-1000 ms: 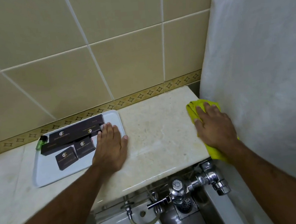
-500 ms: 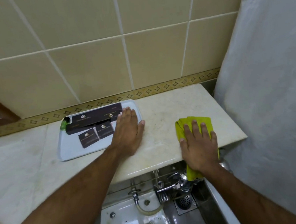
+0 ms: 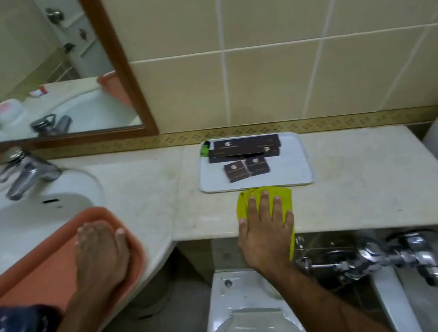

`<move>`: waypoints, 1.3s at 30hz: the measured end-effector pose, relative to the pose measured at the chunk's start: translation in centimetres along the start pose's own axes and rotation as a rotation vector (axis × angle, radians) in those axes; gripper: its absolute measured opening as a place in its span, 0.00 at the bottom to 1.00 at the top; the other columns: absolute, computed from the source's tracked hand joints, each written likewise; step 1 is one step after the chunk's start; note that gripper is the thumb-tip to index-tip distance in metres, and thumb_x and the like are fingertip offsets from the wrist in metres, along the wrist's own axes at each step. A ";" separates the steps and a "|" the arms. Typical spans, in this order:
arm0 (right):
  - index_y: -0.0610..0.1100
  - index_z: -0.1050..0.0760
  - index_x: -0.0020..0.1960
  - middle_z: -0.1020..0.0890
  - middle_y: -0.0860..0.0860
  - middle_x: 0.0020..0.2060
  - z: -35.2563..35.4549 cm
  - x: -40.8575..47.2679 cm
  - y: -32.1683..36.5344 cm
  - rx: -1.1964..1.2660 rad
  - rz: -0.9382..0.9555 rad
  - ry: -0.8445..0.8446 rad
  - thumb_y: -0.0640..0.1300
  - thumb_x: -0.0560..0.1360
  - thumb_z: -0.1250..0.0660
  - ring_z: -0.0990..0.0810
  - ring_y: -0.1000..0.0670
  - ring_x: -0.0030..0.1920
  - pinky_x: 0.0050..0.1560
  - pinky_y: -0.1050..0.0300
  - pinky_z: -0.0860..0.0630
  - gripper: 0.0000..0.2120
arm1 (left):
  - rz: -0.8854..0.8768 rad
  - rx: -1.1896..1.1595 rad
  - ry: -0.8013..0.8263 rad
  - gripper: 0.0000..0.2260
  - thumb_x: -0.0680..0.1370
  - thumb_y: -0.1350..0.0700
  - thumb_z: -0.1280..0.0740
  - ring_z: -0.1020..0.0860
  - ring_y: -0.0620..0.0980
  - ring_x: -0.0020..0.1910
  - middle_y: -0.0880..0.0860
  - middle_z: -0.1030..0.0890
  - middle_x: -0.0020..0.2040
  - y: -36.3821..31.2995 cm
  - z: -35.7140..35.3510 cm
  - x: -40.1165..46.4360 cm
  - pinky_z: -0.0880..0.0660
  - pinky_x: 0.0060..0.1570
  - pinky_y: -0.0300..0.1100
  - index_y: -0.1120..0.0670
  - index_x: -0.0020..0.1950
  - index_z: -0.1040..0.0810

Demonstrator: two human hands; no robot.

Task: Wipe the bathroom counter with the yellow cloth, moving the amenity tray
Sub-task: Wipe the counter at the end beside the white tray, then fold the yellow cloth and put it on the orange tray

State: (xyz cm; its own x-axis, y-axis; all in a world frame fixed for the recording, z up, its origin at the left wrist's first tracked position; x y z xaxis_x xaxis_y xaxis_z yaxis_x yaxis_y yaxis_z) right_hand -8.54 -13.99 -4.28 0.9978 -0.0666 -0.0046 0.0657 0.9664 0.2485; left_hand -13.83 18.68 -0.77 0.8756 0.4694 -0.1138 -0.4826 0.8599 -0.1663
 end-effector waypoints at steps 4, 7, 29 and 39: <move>0.45 0.35 0.76 0.38 0.42 0.77 -2.1 -1.2 9.4 0.058 0.149 0.039 0.55 0.75 0.45 0.41 0.37 0.77 0.74 0.35 0.46 0.30 | -0.010 0.003 -0.029 0.27 0.82 0.50 0.52 0.45 0.64 0.76 0.68 0.41 0.76 1.5 -1.8 0.0 0.50 0.76 0.57 0.68 0.73 0.40; 0.46 0.35 0.75 0.37 0.43 0.77 -3.9 -1.3 15.6 0.068 0.266 0.070 0.54 0.76 0.45 0.41 0.37 0.77 0.74 0.35 0.46 0.29 | -0.017 0.004 -0.054 0.30 0.80 0.47 0.57 0.46 0.62 0.77 0.67 0.42 0.77 1.8 -1.9 0.4 0.52 0.77 0.55 0.67 0.74 0.42; 0.45 0.23 0.61 0.24 0.44 0.64 -0.5 -1.1 16.1 -0.094 0.706 0.326 0.43 0.69 0.34 0.27 0.41 0.64 0.58 0.46 0.25 0.21 | 0.013 -0.225 -0.024 0.28 0.82 0.48 0.50 0.48 0.59 0.78 0.64 0.44 0.78 2.4 -1.5 1.3 0.53 0.77 0.54 0.66 0.75 0.43; 0.43 0.25 0.31 0.20 0.46 0.30 3.0 -2.9 16.0 -0.087 0.757 0.016 0.35 0.50 0.22 0.20 0.42 0.31 0.24 0.58 0.28 0.14 | -0.024 -0.199 -0.197 0.23 0.80 0.46 0.46 0.30 0.61 0.65 0.62 0.25 0.63 -2.4 3.5 6.6 0.35 0.67 0.58 0.63 0.63 0.28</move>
State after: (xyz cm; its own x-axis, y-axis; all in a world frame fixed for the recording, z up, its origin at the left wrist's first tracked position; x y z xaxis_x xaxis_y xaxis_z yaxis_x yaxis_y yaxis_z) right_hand -10.42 0.92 2.58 0.7707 0.6252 0.1227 -0.6367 0.7630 0.1116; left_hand -6.87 20.43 2.28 0.8644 0.4960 0.0824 -0.4388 0.8242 -0.3579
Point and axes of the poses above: each hand's wrist, its own x-axis towards the middle knuckle, its own z-axis out of the back of the hand, y = z × x, the point moved 7 cm from there along x, towards the middle knuckle
